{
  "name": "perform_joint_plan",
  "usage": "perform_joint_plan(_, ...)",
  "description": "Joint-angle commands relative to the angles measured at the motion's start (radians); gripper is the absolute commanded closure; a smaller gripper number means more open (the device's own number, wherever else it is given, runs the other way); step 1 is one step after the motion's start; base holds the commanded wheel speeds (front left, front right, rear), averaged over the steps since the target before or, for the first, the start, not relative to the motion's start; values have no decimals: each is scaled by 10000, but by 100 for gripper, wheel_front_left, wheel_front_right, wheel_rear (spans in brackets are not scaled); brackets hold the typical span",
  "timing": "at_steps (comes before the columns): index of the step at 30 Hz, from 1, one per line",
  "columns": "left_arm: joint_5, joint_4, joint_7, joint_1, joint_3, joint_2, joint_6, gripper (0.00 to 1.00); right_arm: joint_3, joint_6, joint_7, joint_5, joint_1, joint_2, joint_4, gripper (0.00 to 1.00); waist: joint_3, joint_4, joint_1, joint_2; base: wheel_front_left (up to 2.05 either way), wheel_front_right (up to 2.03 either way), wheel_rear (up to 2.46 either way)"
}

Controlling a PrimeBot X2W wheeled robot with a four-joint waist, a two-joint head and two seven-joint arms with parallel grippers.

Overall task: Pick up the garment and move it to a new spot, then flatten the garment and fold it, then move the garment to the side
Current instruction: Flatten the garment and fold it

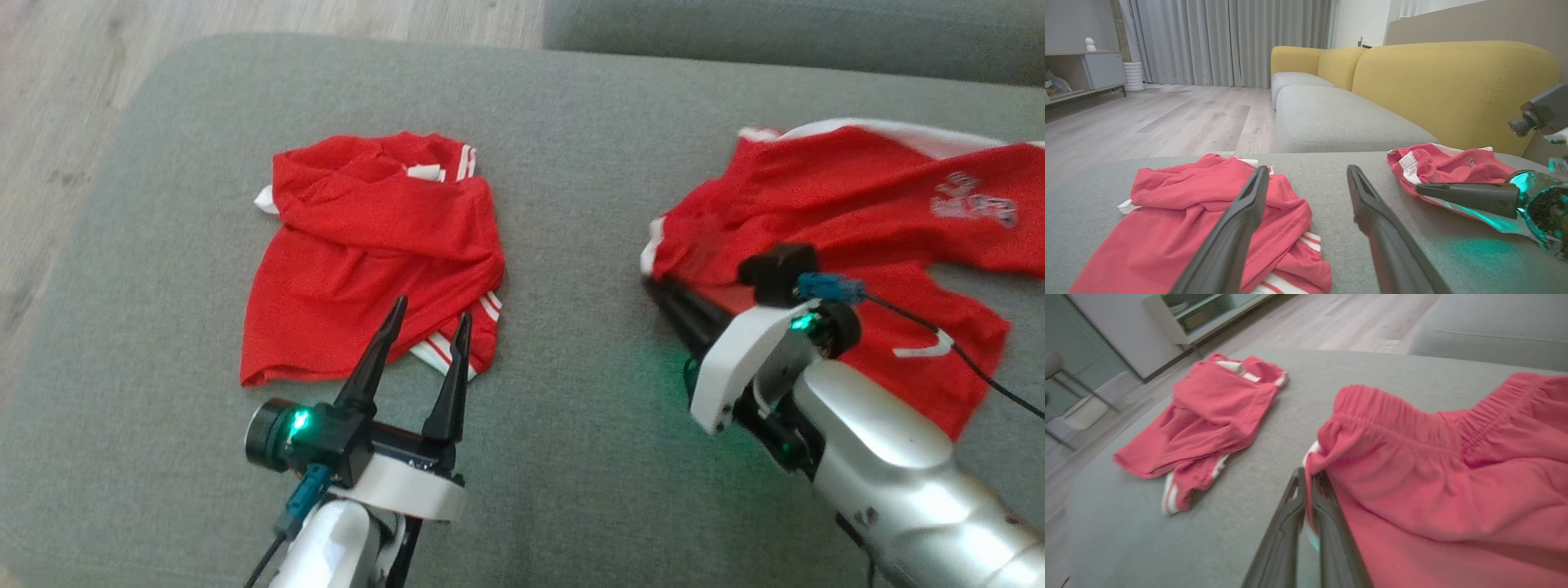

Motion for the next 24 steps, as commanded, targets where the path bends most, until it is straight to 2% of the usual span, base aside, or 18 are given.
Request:
perform_joint_plan(1, 83, -261, -80, -85, 359, 23, -49, 0, 356, -7, 95, 326, 44, -99, -566, 100, -167, -125, 1, 0, 0, 0, 0)
perform_joint_plan(7, 153, -266, -80, 148, 501, 34, -92, 0, 2240, -7, 973, 1982, 152, -1155, -2168, 100, -482, -390, 1, 0, 0, 0, 0)
perform_joint_plan(10, 179, -282, -80, 201, 562, 36, -117, 0, 2886, -7, 1139, 2508, 73, -1390, -2540, 100, -558, -522, 1, 0, 0, 0, 0)
perform_joint_plan(13, 200, -299, -80, 233, 591, 35, -139, 0, 3360, -7, 976, 2548, -95, -1448, -2492, 100, -598, -682, 1, 0, 0, 0, 0)
perform_joint_plan(14, 206, -307, -80, 247, 613, 34, -135, 0, 3416, -7, 747, 2432, -164, -1423, -2366, 2, -613, -754, 1, 0, 0, 0, 0)
perform_joint_plan(19, 230, -340, -80, 321, 796, 50, -123, 0, 2957, -7, -843, 1991, -181, -871, -1393, 0, -753, -1210, 1, 0, 0, 0, 0)
perform_joint_plan(24, 236, -402, -80, 458, 991, 81, -116, 0, 1942, -7, -1773, 1545, 290, -538, -736, 0, -1006, -1720, 1, 0, 0, 0, 0)
